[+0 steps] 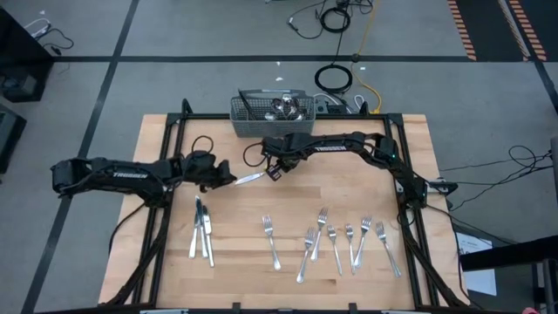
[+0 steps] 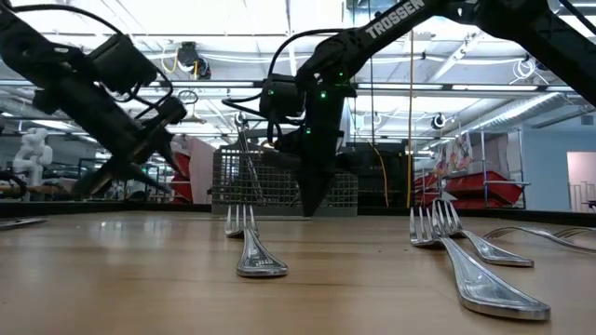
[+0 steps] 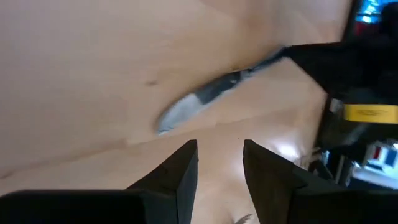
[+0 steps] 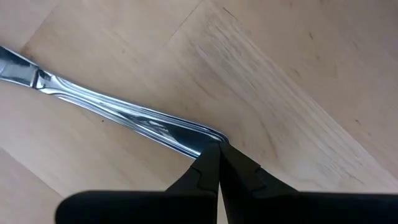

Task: Sort silverware
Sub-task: Put the silver knife into the gray utensil holder

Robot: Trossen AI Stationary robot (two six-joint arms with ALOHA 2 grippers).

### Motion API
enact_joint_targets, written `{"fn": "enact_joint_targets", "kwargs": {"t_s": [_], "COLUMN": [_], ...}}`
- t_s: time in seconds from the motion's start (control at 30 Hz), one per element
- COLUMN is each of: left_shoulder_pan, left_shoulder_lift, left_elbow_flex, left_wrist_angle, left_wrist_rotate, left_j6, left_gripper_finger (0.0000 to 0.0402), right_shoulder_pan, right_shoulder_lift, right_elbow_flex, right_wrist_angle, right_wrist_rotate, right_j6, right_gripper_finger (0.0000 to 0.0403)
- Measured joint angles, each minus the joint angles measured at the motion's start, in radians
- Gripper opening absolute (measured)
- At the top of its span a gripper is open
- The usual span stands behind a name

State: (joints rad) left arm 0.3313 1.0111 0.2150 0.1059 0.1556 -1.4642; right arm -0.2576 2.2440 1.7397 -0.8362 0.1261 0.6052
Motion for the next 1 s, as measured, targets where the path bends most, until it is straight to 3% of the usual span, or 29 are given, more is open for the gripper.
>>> {"fn": "enact_joint_targets", "kwargs": {"t_s": [0.73, 1.0], "left_shoulder_pan": [-0.101, -0.135], "left_shoulder_lift": [0.010, 0.010], "left_elbow_flex": [-0.030, -0.030], "left_wrist_angle": [-0.072, -0.067], "left_wrist_rotate": [-0.058, -0.137], "left_j6": [-0.207, -0.300], "left_gripper_finger": [0.0135, 0.0135], "right_shoulder_pan": [-0.003, 0.004], "right_shoulder_lift": [0.000, -0.003], "right_elbow_flex": [-0.021, -0.037], "right_wrist_angle": [0.073, 0.085], "right_wrist_rotate": [-0.020, -0.019], "right_j6": [0.086, 0.084], "right_gripper_finger": [0.0000, 0.0000]}}
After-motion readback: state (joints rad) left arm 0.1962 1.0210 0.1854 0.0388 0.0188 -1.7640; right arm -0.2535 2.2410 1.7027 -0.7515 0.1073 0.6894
